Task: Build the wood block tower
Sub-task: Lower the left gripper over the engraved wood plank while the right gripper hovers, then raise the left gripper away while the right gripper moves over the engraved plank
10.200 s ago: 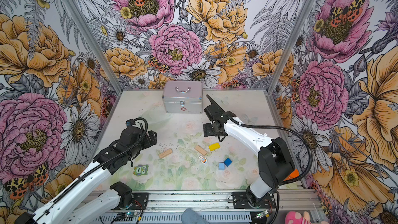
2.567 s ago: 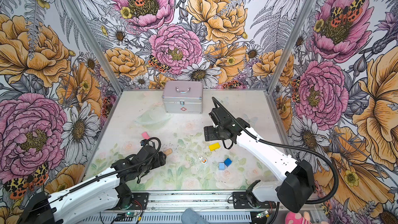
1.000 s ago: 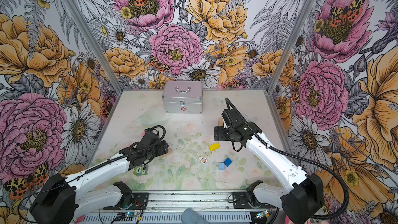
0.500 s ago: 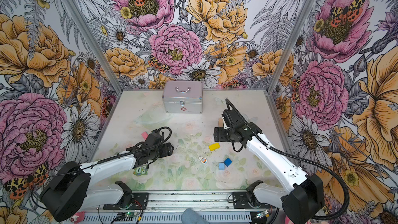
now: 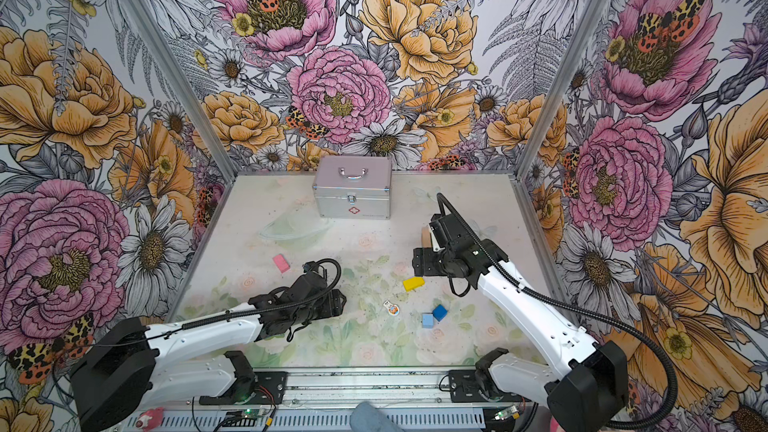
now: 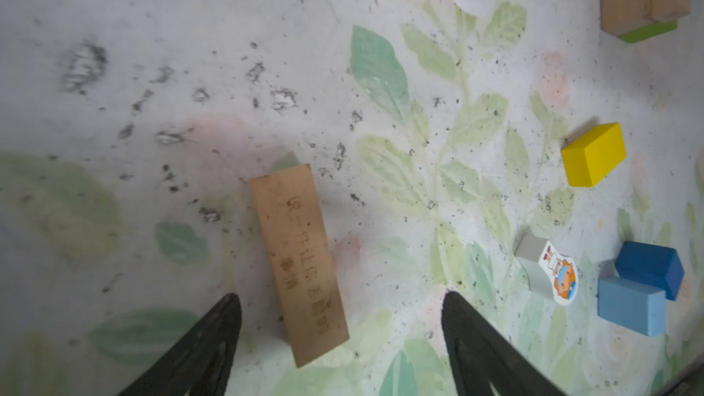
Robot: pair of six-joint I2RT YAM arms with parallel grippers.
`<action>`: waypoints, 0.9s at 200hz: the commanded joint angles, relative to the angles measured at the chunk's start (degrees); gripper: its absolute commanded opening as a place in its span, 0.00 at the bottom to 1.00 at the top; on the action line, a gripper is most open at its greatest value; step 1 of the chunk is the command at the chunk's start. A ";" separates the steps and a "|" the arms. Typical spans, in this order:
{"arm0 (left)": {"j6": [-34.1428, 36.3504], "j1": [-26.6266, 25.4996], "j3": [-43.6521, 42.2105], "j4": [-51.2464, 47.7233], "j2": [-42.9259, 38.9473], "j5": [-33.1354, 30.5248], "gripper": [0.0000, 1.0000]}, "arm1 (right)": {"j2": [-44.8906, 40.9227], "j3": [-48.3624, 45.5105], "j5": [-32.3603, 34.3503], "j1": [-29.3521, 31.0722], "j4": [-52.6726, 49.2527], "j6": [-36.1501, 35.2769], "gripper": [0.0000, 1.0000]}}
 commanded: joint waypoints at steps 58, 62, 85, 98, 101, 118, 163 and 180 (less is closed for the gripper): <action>-1.71 12.54 0.39 -28.08 -29.31 -5.73 0.82 | 10.15 1.18 3.83 18.37 6.91 9.67 0.68; -2.07 12.99 0.33 -28.24 -30.17 -5.65 0.82 | 11.02 1.42 3.77 19.67 7.69 10.24 0.67; -2.65 14.87 0.74 -28.47 -33.47 -4.34 0.80 | 18.25 4.99 5.02 26.31 10.46 12.84 0.67; -3.02 16.10 0.83 -28.47 -34.07 -3.81 0.78 | 23.80 8.30 6.09 29.60 10.93 13.80 0.67; -3.05 16.30 0.75 -28.47 -34.19 -3.87 0.78 | 24.98 8.86 6.29 30.15 10.99 13.97 0.67; -3.17 17.27 0.08 -28.45 -35.12 -3.87 0.77 | 30.89 13.27 7.01 32.54 11.09 14.49 0.69; -5.74 19.20 -2.76 -28.74 -40.38 -3.29 0.74 | 39.32 20.11 6.42 33.48 11.21 15.51 0.71; -7.01 20.17 -4.22 -28.82 -43.46 -3.09 0.74 | 41.37 21.58 5.76 33.48 11.22 15.60 0.71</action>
